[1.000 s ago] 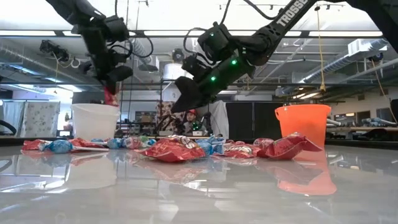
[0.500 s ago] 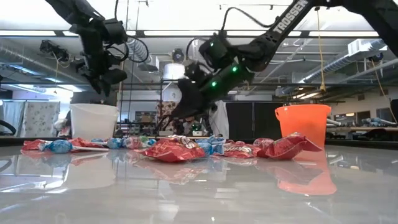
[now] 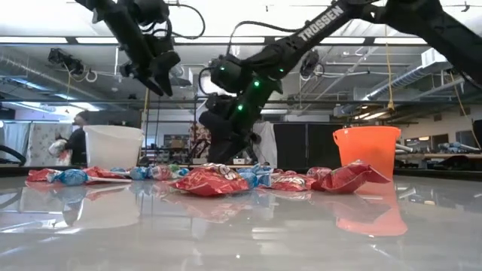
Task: Sort candy by brand, put in halloween buckets
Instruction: Put the red candy pack into the white bucket
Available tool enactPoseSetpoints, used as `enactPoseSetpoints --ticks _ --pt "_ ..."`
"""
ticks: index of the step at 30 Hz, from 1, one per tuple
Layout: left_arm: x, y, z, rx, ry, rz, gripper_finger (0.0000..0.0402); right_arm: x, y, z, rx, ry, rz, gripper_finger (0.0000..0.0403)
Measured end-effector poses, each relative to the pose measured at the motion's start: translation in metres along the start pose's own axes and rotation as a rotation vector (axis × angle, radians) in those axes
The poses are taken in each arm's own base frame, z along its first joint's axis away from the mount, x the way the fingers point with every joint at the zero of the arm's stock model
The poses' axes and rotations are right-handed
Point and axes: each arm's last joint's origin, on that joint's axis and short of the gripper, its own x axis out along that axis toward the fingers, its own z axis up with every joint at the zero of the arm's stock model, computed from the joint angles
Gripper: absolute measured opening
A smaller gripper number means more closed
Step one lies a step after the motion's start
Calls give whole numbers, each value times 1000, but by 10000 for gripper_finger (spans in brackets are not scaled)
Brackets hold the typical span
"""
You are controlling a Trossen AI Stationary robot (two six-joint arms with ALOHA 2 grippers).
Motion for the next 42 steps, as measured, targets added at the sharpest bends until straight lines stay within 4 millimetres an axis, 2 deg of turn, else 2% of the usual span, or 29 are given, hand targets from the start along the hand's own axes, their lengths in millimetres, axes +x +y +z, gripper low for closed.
enactPoseSetpoints --ticks 5,8,11,14,20,22,30,37,42 --pt "-5 -11 -1 24 -12 -16 198 -8 -5 18 -153 151 54 235" --pt "-9 -17 -2 23 -23 -26 198 -4 -9 17 -250 286 88 230" --pt "-11 -23 -3 33 -28 -47 198 -8 -12 17 -376 389 115 220" --pt "-14 -29 -4 51 -33 -63 198 -11 -13 19 -560 389 115 206" --pt "-19 -38 -6 66 -47 -46 198 -12 -20 22 -857 413 -68 181" --pt "-21 -41 -6 70 -49 -54 198 -11 -25 26 -908 394 -97 173" --pt "-21 -46 -14 74 -25 -68 198 -9 -51 34 -931 236 197 149" --pt "-21 -47 -10 58 -57 -76 198 -9 -67 37 -1017 159 280 132" --pt "-21 -47 -10 56 -62 -78 198 7 -67 31 -1103 162 308 112"
